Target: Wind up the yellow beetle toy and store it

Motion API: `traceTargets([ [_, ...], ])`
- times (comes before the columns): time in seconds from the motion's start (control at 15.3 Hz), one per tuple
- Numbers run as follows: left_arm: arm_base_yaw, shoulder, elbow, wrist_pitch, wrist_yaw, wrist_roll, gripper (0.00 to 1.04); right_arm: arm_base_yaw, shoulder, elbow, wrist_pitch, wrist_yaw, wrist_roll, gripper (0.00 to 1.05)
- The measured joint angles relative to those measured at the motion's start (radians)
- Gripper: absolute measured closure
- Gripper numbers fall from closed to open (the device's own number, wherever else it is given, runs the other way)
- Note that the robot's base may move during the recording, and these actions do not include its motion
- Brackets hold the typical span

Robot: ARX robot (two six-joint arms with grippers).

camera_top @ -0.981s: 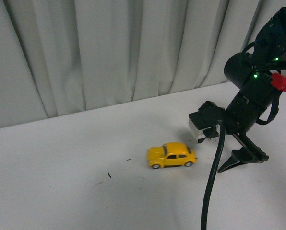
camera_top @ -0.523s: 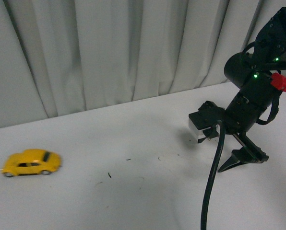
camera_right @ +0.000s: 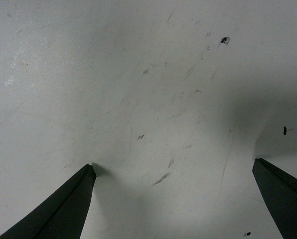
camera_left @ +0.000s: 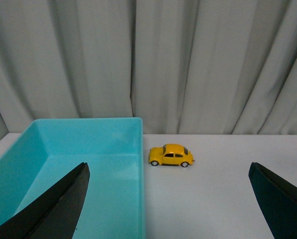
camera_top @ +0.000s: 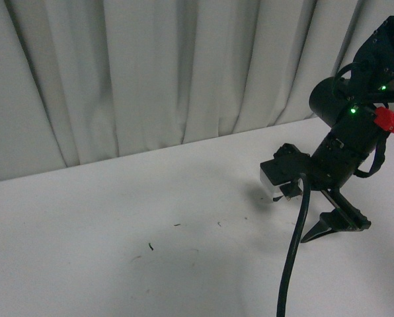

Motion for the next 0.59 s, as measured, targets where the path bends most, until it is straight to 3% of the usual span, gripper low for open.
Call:
traceTargets([
  [0.26, 0.000, 0.000, 0.000, 0.000, 0.000, 0.000, 0.07, 0.037, -0.069, 0.022, 0.047, -0.107, -0.016, 0.07],
  [0.33, 0.000, 0.000, 0.000, 0.000, 0.000, 0.000, 0.07, 0.056, -0.196, 0.123, 0.044, -0.145, -0.015, 0.07],
  [0.52, 0.000, 0.000, 0.000, 0.000, 0.000, 0.000, 0.07, 0.092, -0.354, 0.172, 0.022, -0.171, 0.000, 0.07],
  [0.59, 0.000, 0.000, 0.000, 0.000, 0.000, 0.000, 0.07, 0.114, -0.396, 0.149, 0.105, -0.151, 0.044, 0.08],
])
